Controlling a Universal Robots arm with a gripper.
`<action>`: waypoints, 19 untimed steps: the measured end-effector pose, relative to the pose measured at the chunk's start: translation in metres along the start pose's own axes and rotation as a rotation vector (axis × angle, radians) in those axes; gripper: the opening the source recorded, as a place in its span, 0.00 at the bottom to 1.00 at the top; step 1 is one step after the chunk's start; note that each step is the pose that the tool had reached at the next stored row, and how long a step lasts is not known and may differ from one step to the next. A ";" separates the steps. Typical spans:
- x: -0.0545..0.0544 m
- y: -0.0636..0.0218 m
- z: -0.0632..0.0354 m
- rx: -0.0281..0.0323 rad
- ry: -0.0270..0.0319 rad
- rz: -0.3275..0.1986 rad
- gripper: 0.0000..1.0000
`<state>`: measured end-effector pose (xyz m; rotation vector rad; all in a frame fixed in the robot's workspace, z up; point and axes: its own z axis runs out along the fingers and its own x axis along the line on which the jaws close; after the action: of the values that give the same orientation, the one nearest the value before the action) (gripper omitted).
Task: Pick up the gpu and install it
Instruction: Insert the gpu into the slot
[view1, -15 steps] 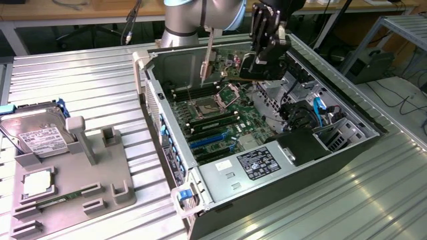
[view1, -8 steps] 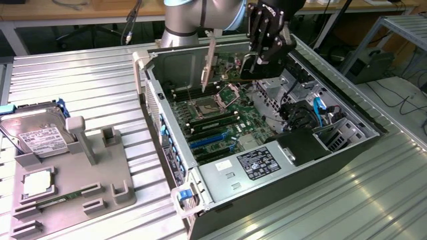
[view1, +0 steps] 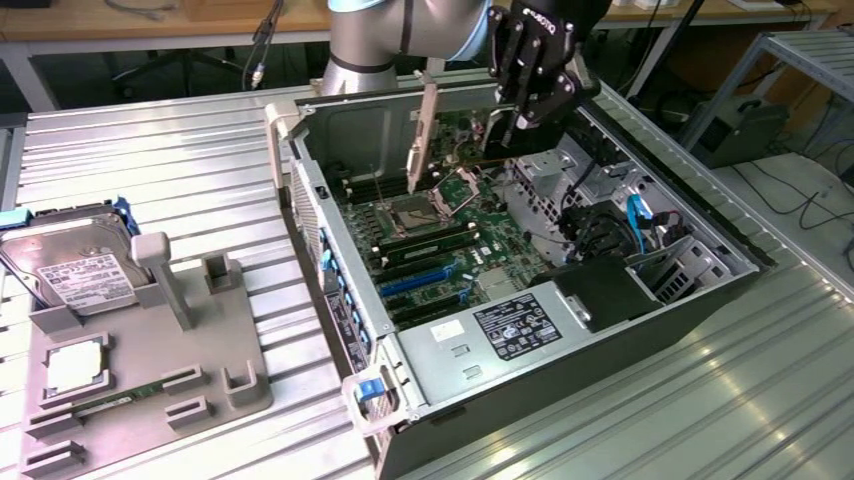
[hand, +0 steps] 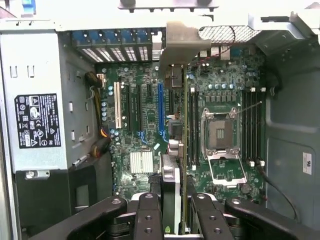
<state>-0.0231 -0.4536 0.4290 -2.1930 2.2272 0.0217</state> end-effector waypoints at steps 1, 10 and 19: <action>0.000 0.0000 0.0001 0.0001 -0.0001 -0.006 0.28; 0.000 0.0000 0.0092 0.0001 -0.0001 -0.007 0.28; 0.000 0.0000 0.0222 0.0006 -0.0001 0.017 0.28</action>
<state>-0.0231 -0.4536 0.4068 -2.1736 2.2456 0.0213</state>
